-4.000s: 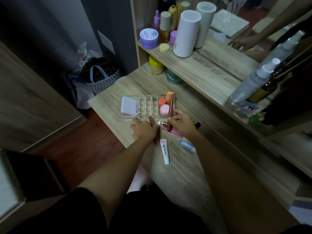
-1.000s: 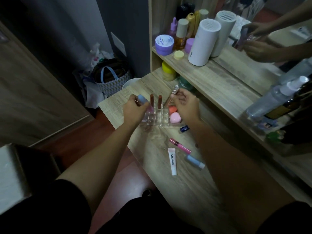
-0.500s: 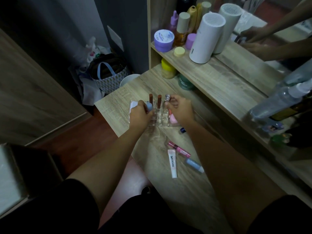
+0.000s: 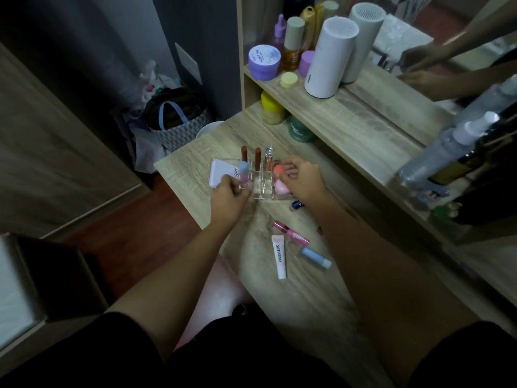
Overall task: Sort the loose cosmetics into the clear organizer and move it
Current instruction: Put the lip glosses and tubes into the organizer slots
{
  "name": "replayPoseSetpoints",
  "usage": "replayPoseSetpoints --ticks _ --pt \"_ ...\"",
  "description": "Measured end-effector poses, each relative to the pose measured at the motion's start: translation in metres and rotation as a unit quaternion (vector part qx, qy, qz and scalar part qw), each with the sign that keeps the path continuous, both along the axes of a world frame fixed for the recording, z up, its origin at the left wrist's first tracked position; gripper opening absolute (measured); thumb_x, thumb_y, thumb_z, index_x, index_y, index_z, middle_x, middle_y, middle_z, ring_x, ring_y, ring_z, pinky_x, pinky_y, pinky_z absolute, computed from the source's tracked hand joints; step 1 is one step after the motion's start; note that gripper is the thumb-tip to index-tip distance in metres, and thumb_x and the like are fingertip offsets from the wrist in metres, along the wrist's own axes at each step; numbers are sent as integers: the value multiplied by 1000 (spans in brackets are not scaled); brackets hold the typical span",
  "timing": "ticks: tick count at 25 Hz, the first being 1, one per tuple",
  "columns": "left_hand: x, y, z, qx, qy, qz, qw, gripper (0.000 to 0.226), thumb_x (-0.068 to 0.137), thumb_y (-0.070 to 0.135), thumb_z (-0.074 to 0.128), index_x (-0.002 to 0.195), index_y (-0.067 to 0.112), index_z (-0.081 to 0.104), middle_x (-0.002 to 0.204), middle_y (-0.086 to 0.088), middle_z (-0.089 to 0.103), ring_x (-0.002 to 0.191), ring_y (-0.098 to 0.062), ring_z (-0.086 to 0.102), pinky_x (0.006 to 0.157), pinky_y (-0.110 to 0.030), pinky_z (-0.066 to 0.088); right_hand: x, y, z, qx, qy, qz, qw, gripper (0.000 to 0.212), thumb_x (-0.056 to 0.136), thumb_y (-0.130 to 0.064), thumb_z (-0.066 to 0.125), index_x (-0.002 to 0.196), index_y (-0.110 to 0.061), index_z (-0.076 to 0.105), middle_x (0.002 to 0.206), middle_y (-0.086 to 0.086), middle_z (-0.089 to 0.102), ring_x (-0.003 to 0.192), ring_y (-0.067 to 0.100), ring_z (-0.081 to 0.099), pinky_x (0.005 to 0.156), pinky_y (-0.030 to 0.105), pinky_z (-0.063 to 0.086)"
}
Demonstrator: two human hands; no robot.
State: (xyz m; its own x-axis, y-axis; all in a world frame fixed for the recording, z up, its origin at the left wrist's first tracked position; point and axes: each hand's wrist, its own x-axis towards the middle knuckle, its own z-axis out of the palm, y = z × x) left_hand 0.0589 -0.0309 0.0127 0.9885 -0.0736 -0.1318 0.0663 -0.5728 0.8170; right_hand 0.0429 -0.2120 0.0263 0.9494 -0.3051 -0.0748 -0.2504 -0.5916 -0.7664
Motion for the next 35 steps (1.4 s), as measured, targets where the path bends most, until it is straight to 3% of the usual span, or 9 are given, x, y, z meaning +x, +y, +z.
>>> replayPoseSetpoints --ticks 3,8,15,18,22,27,29,32,35 --pt "-45 -6 -13 32 97 -107 989 25 78 30 72 71 16 54 66 3 57 69 -17 57 56 -11 40 -32 -5 -11 -34 38 53 997 17 84 -11 67 100 -6 70 93 16 73 75 16 62 68 17 48" --pt "-101 -22 -33 126 161 -193 960 38 74 37 73 94 12 55 94 -12 67 89 -28 63 66 -28 40 -66 -11 -29 -32 231 145 962 20 78 -10 72 98 -8 69 96 17 73 89 28 67 86 42 54" --pt "-93 -8 -26 144 162 -141 966 62 68 33 79 116 7 49 110 -15 65 101 -31 62 80 -33 48 -71 -2 -32 -26 230 154 961 31 80 -2 64 111 -7 67 85 14 67 74 27 64 72 38 57" --pt "-72 6 -7 72 106 -112 985 55 70 25 77 117 9 54 102 -15 69 93 -29 65 78 -35 52 -67 4 -22 68 158 109 979 32 80 -3 66 112 -9 65 77 4 66 66 15 61 69 36 54" --pt "-26 9 32 -19 -27 -86 996 51 73 17 73 117 14 48 94 -1 59 79 -18 59 64 -19 43 -39 7 0 162 25 8 986 30 77 -4 73 105 -9 62 75 -7 65 54 -6 63 48 6 47" --pt "21 6 61 -1 -151 -111 982 20 86 26 64 99 12 59 85 0 65 72 -8 61 60 -1 40 -5 11 13 118 -57 -37 991 30 83 -19 70 112 -20 64 84 -18 65 70 -12 61 67 11 53" --pt "30 4 63 27 -186 -145 971 21 89 29 58 91 9 64 86 -4 69 73 -10 59 68 -8 42 -1 13 8 99 -67 -49 992 30 85 -20 68 115 -16 66 85 -14 66 69 -16 58 65 5 48" --pt "37 4 55 111 -231 -169 952 26 88 31 58 90 8 70 93 -10 68 89 -24 57 81 -39 43 -3 16 -3 78 -80 -50 992 32 85 -13 68 116 -10 66 87 -10 66 67 -22 56 61 -7 44" --pt "40 5 45 146 -233 -155 949 25 86 34 61 91 13 74 101 -9 64 98 -28 54 84 -43 39 -1 17 -8 73 -67 -53 994 32 84 -11 69 116 -8 65 87 -10 64 63 -31 53 57 -12 38"
